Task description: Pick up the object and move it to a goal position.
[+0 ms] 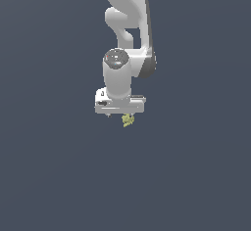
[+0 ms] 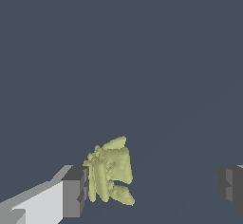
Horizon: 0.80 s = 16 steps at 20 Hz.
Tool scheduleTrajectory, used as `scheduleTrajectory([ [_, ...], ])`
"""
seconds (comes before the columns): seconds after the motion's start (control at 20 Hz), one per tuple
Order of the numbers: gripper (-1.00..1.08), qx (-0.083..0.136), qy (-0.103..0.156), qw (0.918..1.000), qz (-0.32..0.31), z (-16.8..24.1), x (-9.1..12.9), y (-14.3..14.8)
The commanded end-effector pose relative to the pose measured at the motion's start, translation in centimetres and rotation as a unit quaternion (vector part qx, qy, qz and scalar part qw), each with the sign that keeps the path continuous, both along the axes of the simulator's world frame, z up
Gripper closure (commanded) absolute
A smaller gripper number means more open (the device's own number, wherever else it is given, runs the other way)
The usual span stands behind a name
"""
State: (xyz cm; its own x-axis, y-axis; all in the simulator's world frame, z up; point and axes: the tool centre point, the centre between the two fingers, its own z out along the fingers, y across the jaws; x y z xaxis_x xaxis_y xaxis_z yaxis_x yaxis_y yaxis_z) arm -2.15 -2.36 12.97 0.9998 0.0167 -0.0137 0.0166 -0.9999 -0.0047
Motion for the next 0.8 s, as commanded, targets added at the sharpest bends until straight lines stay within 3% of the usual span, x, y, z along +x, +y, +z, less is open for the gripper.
scheduleTrajectory([
  [0.0, -0.92, -0.001, -0.001, 0.9999, 0.016, -1.0, -1.0, 1.0],
  [0.4, -0.92, -0.002, -0.006, 0.9983, 0.059, -3.5, -3.7, 3.4],
  [0.75, -0.92, -0.002, -0.006, 0.9977, 0.067, -3.9, -4.3, 3.8],
])
